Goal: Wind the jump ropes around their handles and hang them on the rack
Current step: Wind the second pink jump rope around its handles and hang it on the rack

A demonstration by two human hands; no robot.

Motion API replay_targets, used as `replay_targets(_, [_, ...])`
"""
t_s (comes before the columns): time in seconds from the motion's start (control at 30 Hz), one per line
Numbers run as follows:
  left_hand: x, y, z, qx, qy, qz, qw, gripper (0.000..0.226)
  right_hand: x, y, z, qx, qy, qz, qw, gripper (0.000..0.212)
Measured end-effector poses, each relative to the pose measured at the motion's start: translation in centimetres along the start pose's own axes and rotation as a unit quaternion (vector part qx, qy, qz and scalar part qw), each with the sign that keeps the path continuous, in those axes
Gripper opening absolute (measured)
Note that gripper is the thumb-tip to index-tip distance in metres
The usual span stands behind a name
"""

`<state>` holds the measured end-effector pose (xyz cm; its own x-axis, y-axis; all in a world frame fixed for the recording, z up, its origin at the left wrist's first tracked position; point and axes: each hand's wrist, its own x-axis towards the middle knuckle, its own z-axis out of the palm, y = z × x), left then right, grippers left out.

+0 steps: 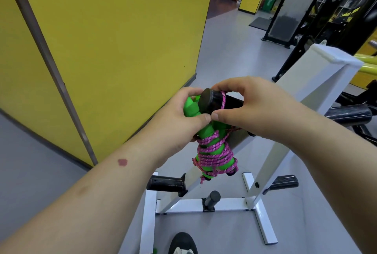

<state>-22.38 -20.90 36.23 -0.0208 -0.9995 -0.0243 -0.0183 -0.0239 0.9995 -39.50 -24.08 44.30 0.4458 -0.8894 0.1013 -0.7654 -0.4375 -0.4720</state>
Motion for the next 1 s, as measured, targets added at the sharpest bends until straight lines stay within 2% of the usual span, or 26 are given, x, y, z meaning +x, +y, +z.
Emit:
replay_targets(0.17, [0.0, -1.0, 0.5, -0.188, -0.013, -0.036, 0.981, 0.055, -0.2, 0.4, 0.2, 0.001, 0.011, 0.004, 1.000, 0.037])
replay_targets(0.3, [0.3, -1.0, 1.9, -0.198, 0.017, -0.042, 0.979, 0.053, -0.4, 0.6, 0.2, -0.032, 0.020, 0.016, 0.999, 0.039])
replay_targets(0.47, [0.3, -1.3, 3.3, -0.216, 0.008, -0.046, 0.975, 0.048, -0.8, 0.6, 0.4, -0.082, 0.023, 0.015, 0.996, 0.038])
replay_targets(0.73, [0.1, -0.9, 2.4, -0.143, 0.040, -0.060, 0.987, 0.056, -0.8, 0.6, 0.0, -0.073, 0.004, 0.008, 0.997, 0.037])
replay_targets(1.0, [-0.9, 0.1, 1.8, -0.035, 0.066, -0.004, 0.997, 0.052, -1.5, 0.2, -0.1, -0.089, -0.002, -0.018, 0.996, 0.036])
